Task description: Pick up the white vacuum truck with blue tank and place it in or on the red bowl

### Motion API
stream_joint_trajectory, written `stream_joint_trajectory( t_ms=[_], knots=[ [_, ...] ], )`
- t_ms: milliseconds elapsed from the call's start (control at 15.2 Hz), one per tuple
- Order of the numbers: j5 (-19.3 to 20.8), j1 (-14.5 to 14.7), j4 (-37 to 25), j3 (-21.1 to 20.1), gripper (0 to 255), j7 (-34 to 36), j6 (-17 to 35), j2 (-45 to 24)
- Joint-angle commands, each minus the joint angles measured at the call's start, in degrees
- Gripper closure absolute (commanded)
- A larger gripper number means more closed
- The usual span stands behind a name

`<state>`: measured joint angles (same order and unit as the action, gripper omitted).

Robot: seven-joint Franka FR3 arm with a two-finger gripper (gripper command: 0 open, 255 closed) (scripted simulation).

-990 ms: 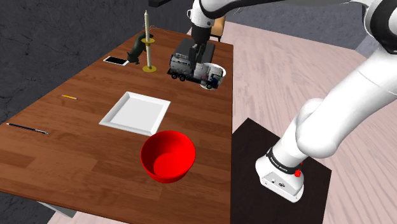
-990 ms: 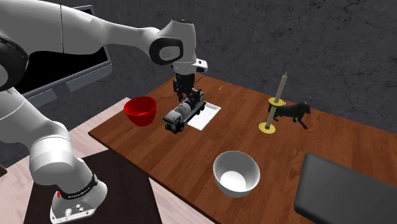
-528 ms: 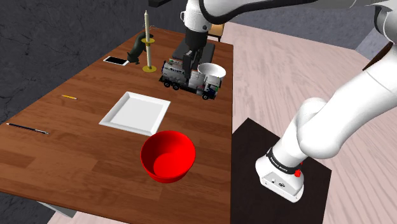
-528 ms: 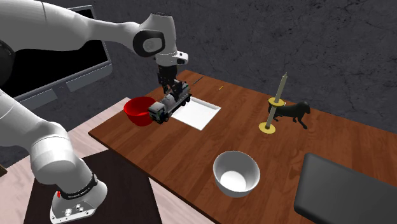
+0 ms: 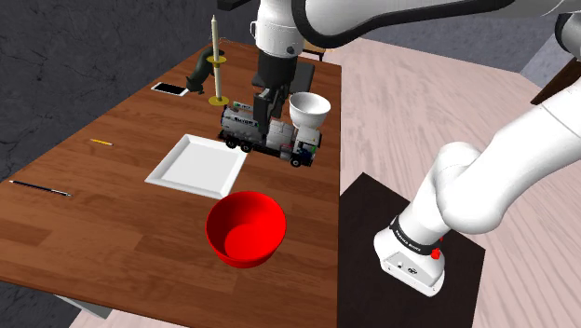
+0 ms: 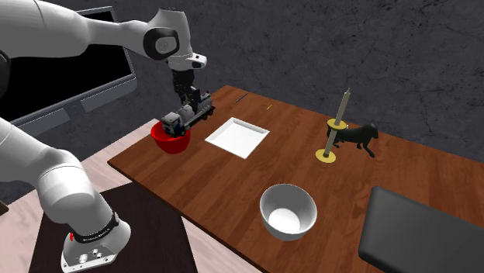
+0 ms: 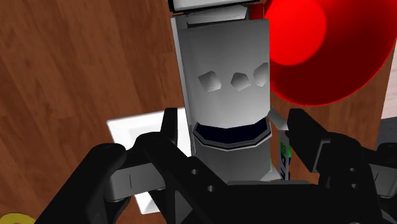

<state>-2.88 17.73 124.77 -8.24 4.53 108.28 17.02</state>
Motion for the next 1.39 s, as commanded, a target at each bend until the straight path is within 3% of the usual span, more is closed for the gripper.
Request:
stream_joint_trajectory(
  t_ms=[0, 660, 1320],
  knots=[
    [-0.6, 1.2, 0.1, -1.8, 255, 2.8, -0.2, 0.4],
    [-2.3, 6.6, -5.1, -11.4, 255, 17.4, -1.9, -2.5],
    [-2.3, 6.7, 1.4, -12.0, 255, 17.5, 5.9, -3.8]
  ],
)
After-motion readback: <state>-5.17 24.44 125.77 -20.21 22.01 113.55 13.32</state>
